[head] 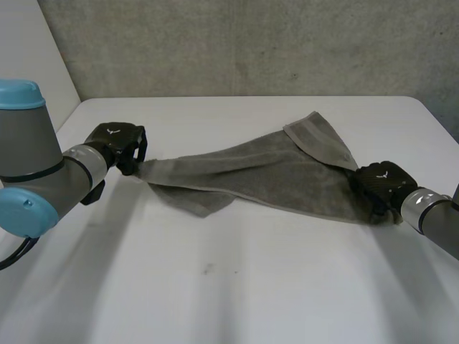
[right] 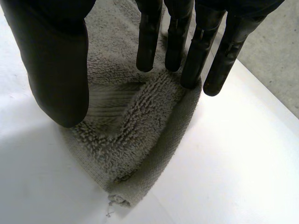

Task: Fold the towel.

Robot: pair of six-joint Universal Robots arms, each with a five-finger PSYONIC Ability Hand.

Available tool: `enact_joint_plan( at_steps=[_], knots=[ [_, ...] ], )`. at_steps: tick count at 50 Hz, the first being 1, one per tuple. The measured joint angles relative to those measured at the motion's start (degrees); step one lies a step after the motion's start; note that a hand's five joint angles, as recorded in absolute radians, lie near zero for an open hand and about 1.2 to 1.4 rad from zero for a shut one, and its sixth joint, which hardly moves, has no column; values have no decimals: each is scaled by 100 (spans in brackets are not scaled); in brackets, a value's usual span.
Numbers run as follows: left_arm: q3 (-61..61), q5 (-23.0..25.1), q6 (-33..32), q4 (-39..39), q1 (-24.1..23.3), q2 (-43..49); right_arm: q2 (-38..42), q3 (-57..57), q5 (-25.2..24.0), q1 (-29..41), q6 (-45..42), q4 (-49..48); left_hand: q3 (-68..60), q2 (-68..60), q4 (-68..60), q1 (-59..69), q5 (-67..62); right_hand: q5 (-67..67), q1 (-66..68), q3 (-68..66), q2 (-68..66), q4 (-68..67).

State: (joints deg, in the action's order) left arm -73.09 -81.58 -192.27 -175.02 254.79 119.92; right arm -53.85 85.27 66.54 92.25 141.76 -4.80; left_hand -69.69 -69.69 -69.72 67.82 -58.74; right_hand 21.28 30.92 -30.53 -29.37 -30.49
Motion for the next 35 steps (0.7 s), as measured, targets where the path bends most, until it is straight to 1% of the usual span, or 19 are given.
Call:
enact_joint_plan(
  at_steps=[4,9,19,22,25,26,29,32,33,35],
  knots=[
    [2,1,-3,-3,0,6,94,-122,10,-39,1,14,0,0,0,0,0,34,41,-33,-115,-43],
    [4,7,-8,-5,0,20,190,-265,27,-108,1,33,0,0,0,0,0,362,378,-410,-524,-402],
    [5,8,-13,-6,0,40,357,-480,35,-155,-4,206,0,0,0,0,0,454,442,-482,-561,-467],
    [5,9,-15,-6,0,43,403,-525,35,-155,-6,253,0,0,0,0,0,617,627,-673,-780,-653],
    [3,10,-17,-6,0,49,437,-554,34,-155,-8,280,0,0,0,0,0,1039,1146,-1194,-1328,-1138],
    [2,10,-18,-6,0,51,450,-564,33,-155,-8,290,0,0,0,0,0,1575,1732,-1766,-1881,-1768],
    [-1,11,-23,-5,0,59,480,-597,36,-155,-9,327,0,0,0,0,0,2590,3044,-2965,-3020,-2988],
    [-3,11,-27,-5,0,68,503,-660,36,-165,-5,411,0,0,-1,0,0,4196,4325,-4301,-4230,-4332],
    [-3,10,-28,-5,0,70,499,-697,37,-178,0,462,0,0,-1,0,0,4462,4413,-4517,-4547,-4571],
    [-3,8,-31,-4,0,71,478,-750,38,-208,15,537,0,0,-1,0,0,4516,4413,-4540,-4649,-4633]
  ],
)
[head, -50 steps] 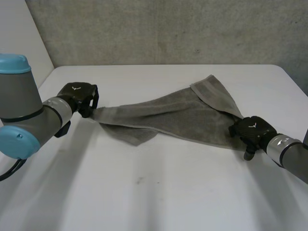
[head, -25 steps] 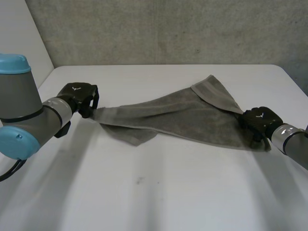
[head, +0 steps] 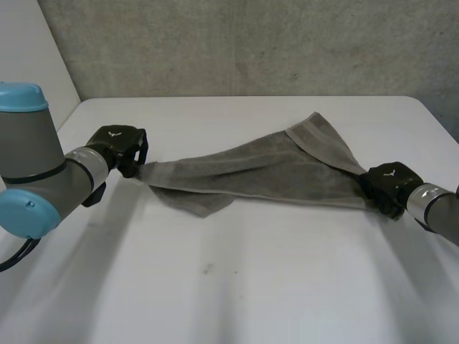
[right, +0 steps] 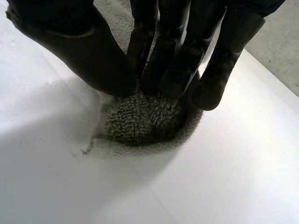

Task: Fold the towel.

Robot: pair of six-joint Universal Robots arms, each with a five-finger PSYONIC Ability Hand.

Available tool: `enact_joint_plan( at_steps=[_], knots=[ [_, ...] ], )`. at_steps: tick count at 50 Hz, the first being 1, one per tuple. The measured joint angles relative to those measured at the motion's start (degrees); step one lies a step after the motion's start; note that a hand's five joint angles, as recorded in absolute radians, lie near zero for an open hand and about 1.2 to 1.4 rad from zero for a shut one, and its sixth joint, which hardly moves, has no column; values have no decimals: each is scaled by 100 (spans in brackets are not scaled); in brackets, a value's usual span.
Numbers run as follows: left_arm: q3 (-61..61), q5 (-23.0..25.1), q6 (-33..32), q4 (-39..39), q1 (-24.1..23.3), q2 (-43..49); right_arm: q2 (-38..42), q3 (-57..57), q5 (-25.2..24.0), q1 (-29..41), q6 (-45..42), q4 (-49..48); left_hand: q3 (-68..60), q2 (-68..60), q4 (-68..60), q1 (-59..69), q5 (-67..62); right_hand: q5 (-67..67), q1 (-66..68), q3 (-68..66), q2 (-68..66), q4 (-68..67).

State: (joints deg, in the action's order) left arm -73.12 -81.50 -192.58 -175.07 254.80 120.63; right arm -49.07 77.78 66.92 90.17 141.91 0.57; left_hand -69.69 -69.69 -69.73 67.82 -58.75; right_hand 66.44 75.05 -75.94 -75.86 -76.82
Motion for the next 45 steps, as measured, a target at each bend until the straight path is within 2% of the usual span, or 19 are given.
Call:
enact_joint_plan(
  at_steps=[4,13,18,23,28,35,41,45],
  knots=[
    [0,-6,-7,6,0,-14,-131,-65,0,-81,55,117,0,0,0,0,0,0,0,0,0,0],
    [-6,-8,-19,40,-53,-265,-1015,-85,-41,-208,617,286,0,0,0,0,0,44,30,0,0,0],
    [-1,-5,-40,108,-75,-655,-1634,-168,-162,-243,951,747,0,0,0,0,0,59,40,0,0,0],
    [64,6,-60,309,-75,-1266,-2236,-534,-449,-300,1078,1670,0,0,-5,0,0,59,84,0,0,0],
    [313,10,-74,706,-72,-1906,-2754,-1149,-742,-406,1106,2620,0,0,-7,0,0,59,116,0,0,0],
    [1073,12,-87,1607,-70,-2567,-3303,-2662,-945,-560,1220,3812,0,0,-10,0,0,68,121,0,0,0],
    [1862,12,-86,2414,-74,-2603,-3311,-3855,-980,-600,1355,4562,0,0,-11,0,0,111,125,0,0,0],
    [2246,6,-92,2828,-73,-2367,-3115,-4205,-995,-642,1347,4906,0,0,-11,0,0,112,130,0,0,0]
  ],
)
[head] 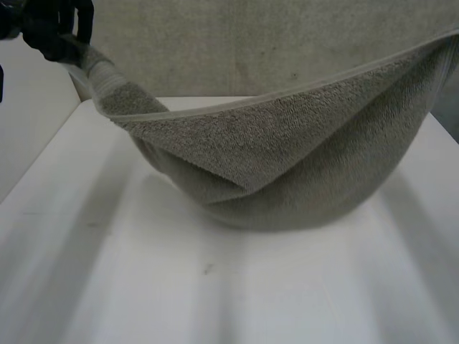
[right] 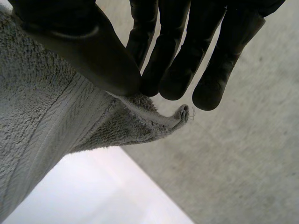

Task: Fold the towel.

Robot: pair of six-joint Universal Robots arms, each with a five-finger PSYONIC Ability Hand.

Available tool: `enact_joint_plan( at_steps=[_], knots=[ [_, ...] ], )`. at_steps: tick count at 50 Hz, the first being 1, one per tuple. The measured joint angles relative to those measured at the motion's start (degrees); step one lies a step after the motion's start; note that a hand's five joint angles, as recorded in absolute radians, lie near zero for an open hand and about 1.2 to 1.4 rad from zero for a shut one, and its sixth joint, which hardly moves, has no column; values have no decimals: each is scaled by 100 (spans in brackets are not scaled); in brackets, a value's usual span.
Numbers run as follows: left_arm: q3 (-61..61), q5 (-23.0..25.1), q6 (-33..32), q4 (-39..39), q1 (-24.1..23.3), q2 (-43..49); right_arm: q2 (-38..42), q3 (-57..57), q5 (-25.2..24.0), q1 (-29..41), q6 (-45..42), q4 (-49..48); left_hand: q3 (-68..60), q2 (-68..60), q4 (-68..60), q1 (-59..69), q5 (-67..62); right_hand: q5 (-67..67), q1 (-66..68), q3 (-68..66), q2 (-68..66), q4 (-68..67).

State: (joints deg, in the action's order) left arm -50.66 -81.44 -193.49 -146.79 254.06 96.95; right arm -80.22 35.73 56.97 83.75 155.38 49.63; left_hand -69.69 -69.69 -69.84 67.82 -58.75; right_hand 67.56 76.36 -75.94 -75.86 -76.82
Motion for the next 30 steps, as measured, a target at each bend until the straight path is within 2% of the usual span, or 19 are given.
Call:
enact_joint_plan(
  at_steps=[9,19,25,30],
  knots=[
    [619,-94,-133,404,1,1324,852,99,84,103,-287,194,0,0,0,0,0,0,4,0,0,0],
    [1760,-391,-268,452,-12,2978,2246,-452,528,925,-432,-172,0,0,0,0,-1,0,8,0,0,0],
    [3251,-485,-98,116,-36,3666,2904,-1655,1154,1438,-124,-1200,-3,0,-1,0,-1,0,12,0,0,0],
    [4558,-620,421,-785,-41,3732,2946,-2821,1449,1535,670,-2485,-3,0,-2,0,-1,0,16,0,-1,0]
  ],
)
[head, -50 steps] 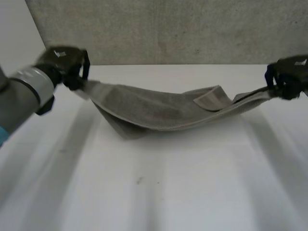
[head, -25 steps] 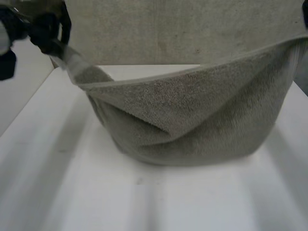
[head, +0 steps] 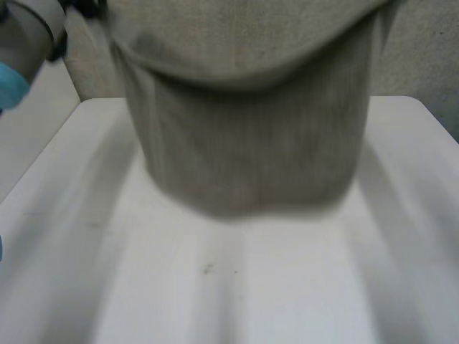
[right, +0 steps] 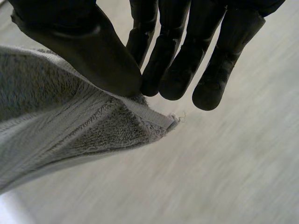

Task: Fold the towel.

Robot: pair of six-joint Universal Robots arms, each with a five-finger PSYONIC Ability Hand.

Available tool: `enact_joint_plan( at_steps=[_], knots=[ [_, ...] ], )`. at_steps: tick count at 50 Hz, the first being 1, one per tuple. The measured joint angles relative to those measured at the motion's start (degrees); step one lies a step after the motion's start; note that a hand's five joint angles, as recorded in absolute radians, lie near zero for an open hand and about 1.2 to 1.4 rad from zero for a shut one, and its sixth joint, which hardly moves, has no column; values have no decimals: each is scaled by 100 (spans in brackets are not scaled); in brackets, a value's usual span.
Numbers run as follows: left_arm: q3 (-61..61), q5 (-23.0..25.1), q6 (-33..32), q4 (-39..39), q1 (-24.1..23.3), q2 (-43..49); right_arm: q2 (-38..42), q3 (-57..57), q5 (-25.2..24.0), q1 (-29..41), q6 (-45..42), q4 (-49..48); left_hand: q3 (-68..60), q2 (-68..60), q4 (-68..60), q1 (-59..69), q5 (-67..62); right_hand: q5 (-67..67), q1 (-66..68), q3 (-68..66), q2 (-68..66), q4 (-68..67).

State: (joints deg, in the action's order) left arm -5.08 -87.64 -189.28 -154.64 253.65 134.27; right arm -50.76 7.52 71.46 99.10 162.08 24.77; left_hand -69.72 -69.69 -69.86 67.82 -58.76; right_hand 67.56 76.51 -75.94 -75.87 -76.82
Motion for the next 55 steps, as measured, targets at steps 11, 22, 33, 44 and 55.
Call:
enact_joint_plan(
  at_steps=[11,22,33,44,55],
  knots=[
    [-86,-132,900,-656,52,-629,-425,13,-189,-45,1005,-429,0,0,1,0,0,34,3,0,0,0],
    [-2853,-121,853,-77,194,-616,-412,2663,-579,-27,-450,496,0,-3,0,0,0,34,3,0,-52,0],
    [-5596,-100,-159,-1794,295,-278,316,4794,-271,-171,-1301,15,0,-3,0,0,0,34,3,0,-52,0],
    [-6362,-84,-913,-2035,301,-478,-488,5694,-319,-619,-1322,-71,0,-3,0,-5,-1,34,3,0,-52,0],
    [-7293,-4,-968,-1452,288,-1893,-2200,6723,-521,-1295,-2150,517,0,-4,0,-5,-1,34,3,0,-52,0]
  ],
)
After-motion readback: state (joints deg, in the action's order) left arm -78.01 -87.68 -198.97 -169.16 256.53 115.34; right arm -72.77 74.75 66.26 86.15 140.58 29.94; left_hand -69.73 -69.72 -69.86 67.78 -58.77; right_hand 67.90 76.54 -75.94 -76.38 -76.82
